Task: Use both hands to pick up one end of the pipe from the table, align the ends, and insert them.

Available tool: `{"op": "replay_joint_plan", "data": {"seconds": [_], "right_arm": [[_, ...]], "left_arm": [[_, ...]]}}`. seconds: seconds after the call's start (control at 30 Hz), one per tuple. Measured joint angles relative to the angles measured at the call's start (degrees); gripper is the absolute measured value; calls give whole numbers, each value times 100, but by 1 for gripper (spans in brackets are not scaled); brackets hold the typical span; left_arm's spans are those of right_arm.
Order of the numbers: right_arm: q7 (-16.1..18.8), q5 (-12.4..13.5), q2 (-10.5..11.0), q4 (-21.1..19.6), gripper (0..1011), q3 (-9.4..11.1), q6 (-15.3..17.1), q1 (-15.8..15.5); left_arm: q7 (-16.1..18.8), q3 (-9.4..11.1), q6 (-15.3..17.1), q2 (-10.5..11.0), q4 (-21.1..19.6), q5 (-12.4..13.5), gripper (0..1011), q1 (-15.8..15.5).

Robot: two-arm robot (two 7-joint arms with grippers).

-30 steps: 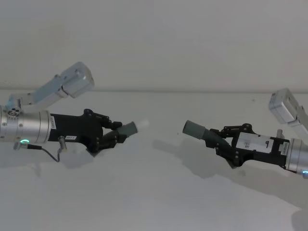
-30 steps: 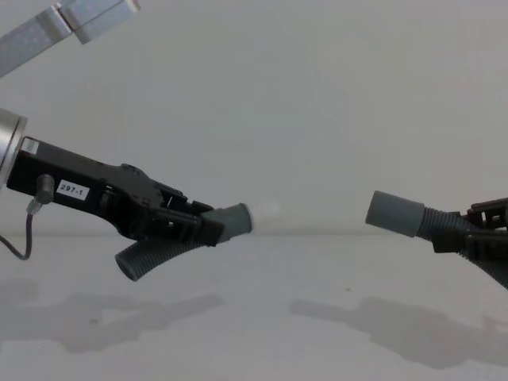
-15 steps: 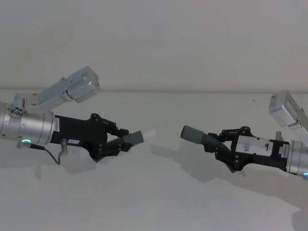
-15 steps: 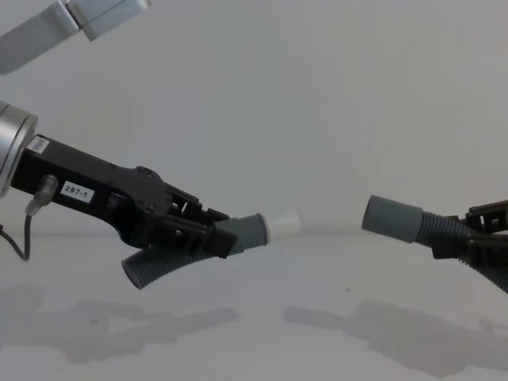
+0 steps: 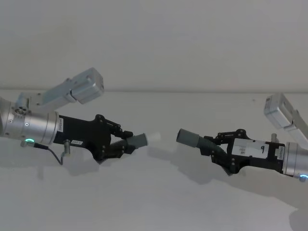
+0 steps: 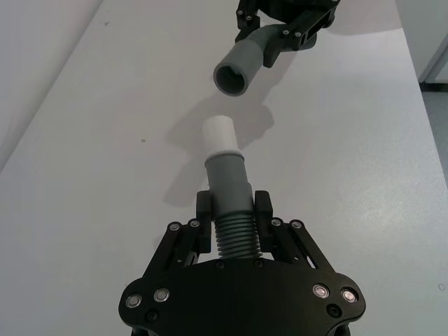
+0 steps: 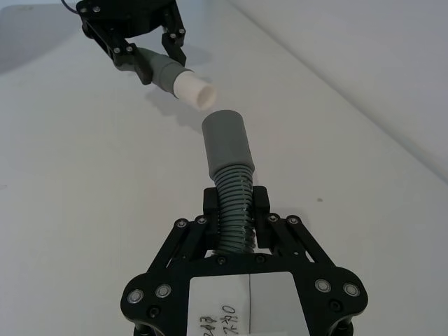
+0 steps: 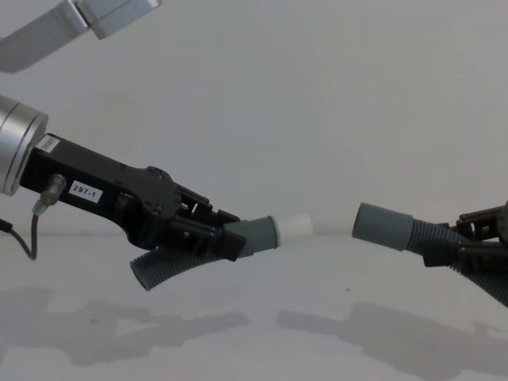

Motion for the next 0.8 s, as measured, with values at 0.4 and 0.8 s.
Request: {"op": "replay_joint_plan", "data": {"seconds": [0.4,0.8], "right_arm": [[34,33,-30,26,274,-136,28,71],[74,58,-51,56,274,-242,34,140]], "left_arm": [[-40,92,-68,-32,88,-7,354,-108],[-85,173,-130,-52,167,-35,354,-200]]}}
